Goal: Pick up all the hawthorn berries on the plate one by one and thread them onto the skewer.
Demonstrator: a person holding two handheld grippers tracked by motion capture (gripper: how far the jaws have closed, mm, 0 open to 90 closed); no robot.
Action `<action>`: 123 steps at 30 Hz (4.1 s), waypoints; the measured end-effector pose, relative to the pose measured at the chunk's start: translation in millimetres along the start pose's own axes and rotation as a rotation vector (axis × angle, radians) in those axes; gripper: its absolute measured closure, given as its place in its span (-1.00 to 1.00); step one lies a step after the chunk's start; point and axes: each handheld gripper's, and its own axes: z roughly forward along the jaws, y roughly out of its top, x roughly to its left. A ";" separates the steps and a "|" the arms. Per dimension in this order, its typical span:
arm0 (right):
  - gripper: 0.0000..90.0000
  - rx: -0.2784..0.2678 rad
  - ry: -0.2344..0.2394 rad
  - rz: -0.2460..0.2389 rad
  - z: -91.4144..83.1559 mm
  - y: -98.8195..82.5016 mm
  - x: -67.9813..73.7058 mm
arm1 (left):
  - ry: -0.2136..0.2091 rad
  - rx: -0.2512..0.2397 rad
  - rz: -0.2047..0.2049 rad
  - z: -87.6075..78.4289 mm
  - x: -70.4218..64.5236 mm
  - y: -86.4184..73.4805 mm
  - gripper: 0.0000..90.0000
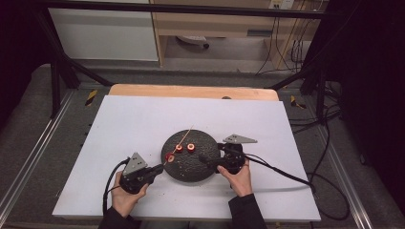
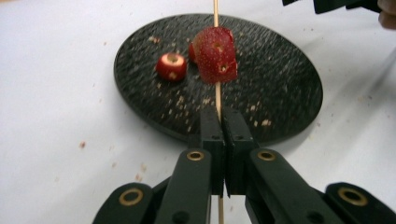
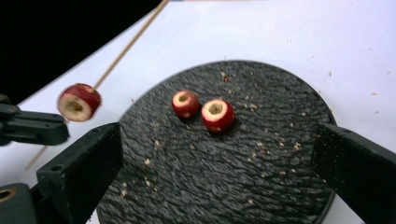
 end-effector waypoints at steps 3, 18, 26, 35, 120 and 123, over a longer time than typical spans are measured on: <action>-0.93 0.053 -0.016 -0.025 2.2 2.8 -1.3 | 0.006 0.008 -0.008 -5.2 4.9 -6.8 0.96; -0.93 0.217 -0.048 -0.127 24.3 17.9 6.3 | 0.020 0.030 0.007 -12.6 12.5 -21.7 0.96; -0.92 0.293 -0.059 -0.171 38.7 33.2 13.3 | 0.024 0.029 -0.004 -16.0 18.2 -22.6 0.96; -0.88 0.381 -0.082 -0.217 60.8 49.0 21.8 | 0.031 0.033 -0.014 -16.5 22.8 -23.2 0.96; 0.36 0.388 -0.056 -0.071 41.5 65.5 20.3 | 0.021 0.031 0.015 -14.4 14.9 -21.8 0.96; 0.36 0.354 -0.052 -0.062 34.9 60.8 17.3 | 0.021 0.029 0.016 -14.1 14.1 -21.7 0.96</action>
